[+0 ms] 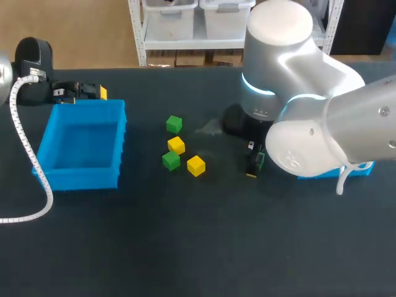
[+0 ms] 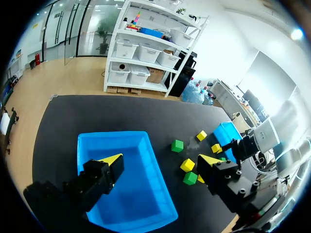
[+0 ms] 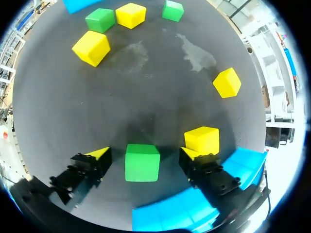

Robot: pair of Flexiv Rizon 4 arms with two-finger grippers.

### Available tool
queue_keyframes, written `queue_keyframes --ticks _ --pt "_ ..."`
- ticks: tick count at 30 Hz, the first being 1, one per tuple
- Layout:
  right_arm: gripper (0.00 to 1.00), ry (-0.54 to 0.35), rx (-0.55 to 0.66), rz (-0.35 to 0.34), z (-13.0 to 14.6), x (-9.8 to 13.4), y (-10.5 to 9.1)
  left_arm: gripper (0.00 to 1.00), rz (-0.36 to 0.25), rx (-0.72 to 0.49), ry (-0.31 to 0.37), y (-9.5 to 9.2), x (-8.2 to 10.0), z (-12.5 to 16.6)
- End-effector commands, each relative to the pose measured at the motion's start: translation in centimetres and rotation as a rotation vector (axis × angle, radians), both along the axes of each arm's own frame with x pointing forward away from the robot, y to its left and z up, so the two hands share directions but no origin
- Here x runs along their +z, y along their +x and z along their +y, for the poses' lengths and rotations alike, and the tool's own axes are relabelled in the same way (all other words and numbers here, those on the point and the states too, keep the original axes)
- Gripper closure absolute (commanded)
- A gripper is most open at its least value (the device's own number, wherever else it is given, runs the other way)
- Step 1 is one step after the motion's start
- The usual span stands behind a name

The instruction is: Put the green cubes in the right bin and the yellow cubes in the left bin.

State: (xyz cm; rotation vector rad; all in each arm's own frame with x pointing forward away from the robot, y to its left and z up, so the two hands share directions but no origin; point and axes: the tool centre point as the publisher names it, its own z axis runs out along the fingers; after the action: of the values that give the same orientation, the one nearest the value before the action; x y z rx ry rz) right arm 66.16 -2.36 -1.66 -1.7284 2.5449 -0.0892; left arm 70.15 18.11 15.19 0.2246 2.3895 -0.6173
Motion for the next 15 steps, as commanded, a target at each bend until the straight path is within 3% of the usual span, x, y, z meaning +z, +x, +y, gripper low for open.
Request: queue_keyframes --ticks 1,9,15 --pt "1.0 0.002 -0.011 -0.009 0.1 -0.4 0.1 0.0 -0.004 -0.004 -0.006 0.0 -0.1 0.1" --pt "1.0 0.004 -0.021 -0.002 -0.1 -0.1 0.5 0.0 -0.004 -0.004 -0.006 0.0 -0.1 0.1" --pt "1.0 0.016 -0.031 -0.001 -0.4 1.7 1.1 0.0 -0.004 -0.004 -0.006 0.0 -0.1 0.1"
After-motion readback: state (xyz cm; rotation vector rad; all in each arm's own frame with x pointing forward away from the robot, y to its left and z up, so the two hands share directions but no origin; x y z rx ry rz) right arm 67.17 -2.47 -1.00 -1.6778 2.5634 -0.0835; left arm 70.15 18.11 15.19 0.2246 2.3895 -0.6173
